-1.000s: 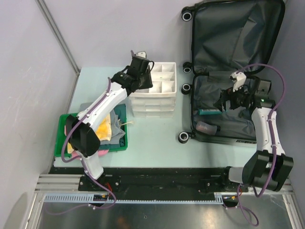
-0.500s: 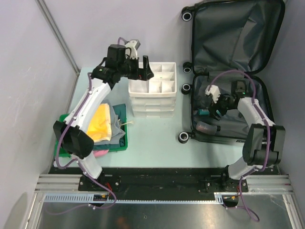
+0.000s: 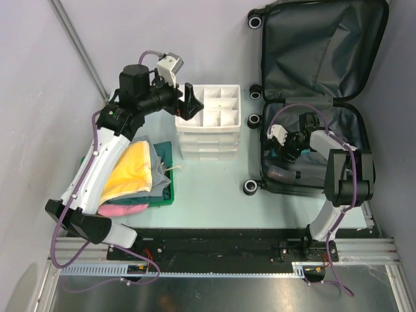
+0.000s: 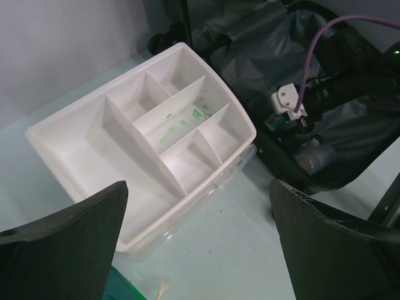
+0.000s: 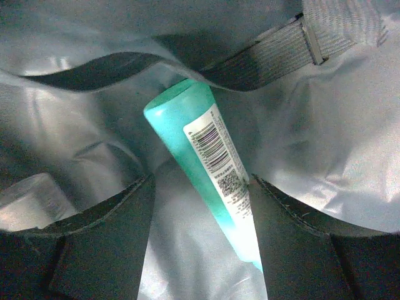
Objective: Open, take out, and arrange the luggage
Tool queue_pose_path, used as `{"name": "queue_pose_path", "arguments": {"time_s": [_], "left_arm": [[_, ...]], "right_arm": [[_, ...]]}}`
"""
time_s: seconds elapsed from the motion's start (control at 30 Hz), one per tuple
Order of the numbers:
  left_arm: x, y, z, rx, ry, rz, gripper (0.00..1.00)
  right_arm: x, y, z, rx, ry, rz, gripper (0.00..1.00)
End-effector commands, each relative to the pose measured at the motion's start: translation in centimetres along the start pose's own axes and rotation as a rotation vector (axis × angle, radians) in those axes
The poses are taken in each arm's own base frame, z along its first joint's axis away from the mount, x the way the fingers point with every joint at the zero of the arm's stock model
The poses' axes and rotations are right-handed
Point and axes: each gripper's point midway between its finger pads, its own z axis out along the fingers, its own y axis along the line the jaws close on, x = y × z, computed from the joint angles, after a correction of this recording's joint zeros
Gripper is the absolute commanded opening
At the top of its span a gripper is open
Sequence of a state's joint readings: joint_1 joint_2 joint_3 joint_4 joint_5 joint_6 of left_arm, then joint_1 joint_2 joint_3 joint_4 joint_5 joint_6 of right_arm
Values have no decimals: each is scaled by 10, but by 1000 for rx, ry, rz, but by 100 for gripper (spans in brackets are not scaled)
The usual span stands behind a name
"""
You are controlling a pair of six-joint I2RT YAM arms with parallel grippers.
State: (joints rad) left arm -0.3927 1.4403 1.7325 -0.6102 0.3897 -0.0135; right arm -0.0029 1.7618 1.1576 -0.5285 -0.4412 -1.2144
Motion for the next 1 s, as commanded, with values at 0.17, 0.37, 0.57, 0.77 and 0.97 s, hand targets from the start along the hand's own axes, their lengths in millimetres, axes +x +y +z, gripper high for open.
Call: {"name": "queue_pose_path", "arguments": {"time_s": [0.17, 0.37, 0.57, 0.77, 0.97], "left_arm": [[-4, -2, 0, 38, -19, 85, 100], [-5, 2, 0, 20, -22, 105, 100], [-21, 10, -5, -37, -65, 142, 100], [-34, -8, -13, 69, -116, 347, 100], [-16, -68, -14, 325, -190, 801, 100]], "right_arm": [[8, -5, 31, -8, 34, -65, 59], [4, -6, 20, 12, 39, -52, 23], [-18, -38, -40, 164, -75, 69, 0], [-71, -82, -133, 374, -336, 316, 0], [-131, -82, -212, 304, -715, 696, 0]]}}
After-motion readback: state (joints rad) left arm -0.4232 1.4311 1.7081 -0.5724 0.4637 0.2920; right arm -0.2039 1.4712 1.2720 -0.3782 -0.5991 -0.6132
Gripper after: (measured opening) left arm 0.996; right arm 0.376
